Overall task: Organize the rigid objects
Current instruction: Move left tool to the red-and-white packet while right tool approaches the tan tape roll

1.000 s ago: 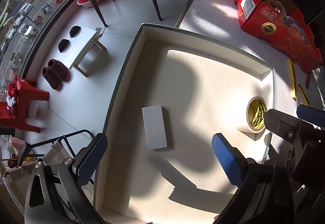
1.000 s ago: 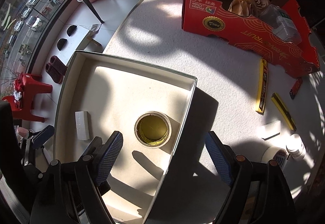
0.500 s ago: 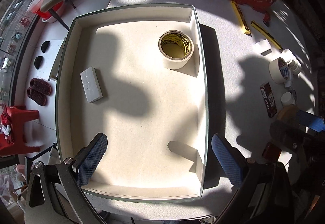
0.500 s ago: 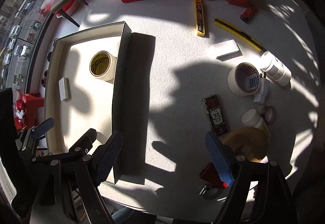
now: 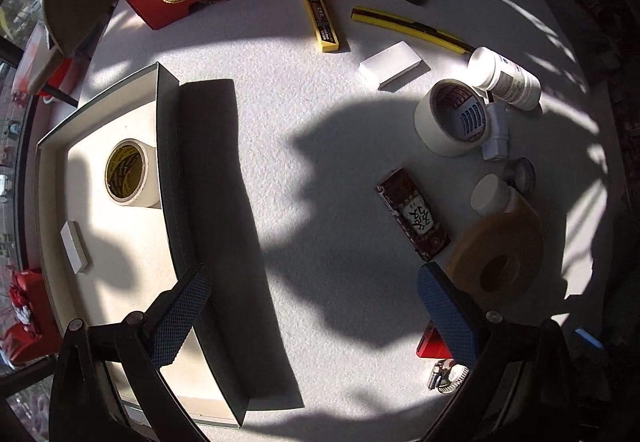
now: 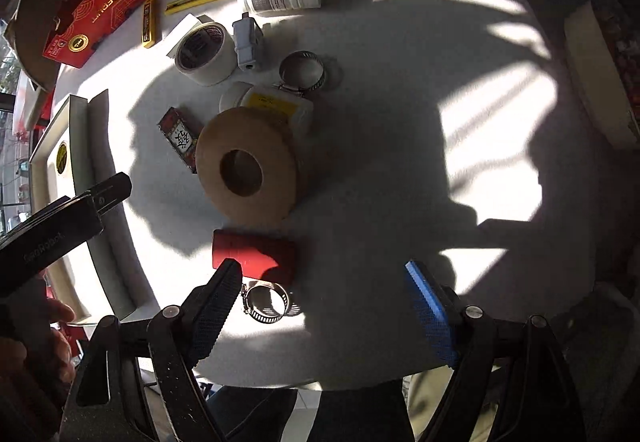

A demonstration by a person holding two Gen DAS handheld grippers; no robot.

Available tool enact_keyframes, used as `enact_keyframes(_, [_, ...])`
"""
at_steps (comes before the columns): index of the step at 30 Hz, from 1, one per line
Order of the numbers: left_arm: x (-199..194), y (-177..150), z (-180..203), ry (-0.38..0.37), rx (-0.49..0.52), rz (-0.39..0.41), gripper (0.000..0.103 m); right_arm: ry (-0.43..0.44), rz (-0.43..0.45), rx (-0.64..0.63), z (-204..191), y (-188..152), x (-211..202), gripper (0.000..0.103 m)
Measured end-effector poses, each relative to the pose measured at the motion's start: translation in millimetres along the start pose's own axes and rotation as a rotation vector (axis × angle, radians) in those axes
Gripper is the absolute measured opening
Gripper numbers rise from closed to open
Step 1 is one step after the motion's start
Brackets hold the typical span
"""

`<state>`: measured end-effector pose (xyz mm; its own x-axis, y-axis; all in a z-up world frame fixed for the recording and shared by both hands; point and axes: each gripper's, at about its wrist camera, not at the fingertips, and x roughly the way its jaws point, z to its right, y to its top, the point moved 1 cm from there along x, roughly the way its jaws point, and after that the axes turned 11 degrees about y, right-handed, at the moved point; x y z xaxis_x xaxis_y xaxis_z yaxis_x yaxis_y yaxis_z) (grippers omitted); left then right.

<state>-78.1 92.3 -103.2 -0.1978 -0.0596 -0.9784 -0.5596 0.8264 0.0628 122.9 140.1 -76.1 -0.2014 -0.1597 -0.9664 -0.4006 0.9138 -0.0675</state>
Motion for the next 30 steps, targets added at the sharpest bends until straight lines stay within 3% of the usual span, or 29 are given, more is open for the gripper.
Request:
enact_keyframes(6, [19,19,22,0.027,-0.017,0.011,0.103,0.006,0.013,0.028,23,3,1,0.084])
enact_keyframes(12, [34,16,32,0.022,-0.013,-0.004,0.103,0.035,0.049,-0.010,10,35,10,0.084])
enact_keyframes(17, [35,14,26,0.009,-0.031,-0.003,0.103,0.057,0.019,-0.055,-11,56,32,0.084])
enact_keyframes(22, [38,17,22,0.027,-0.027,0.005,0.103,-0.029,-0.017,-0.099,-26,68,52,0.084])
enact_keyframes(30, [37,19,18,0.017,-0.017,-0.007,0.103,-0.093,-0.021,0.020,46,49,33,0.084])
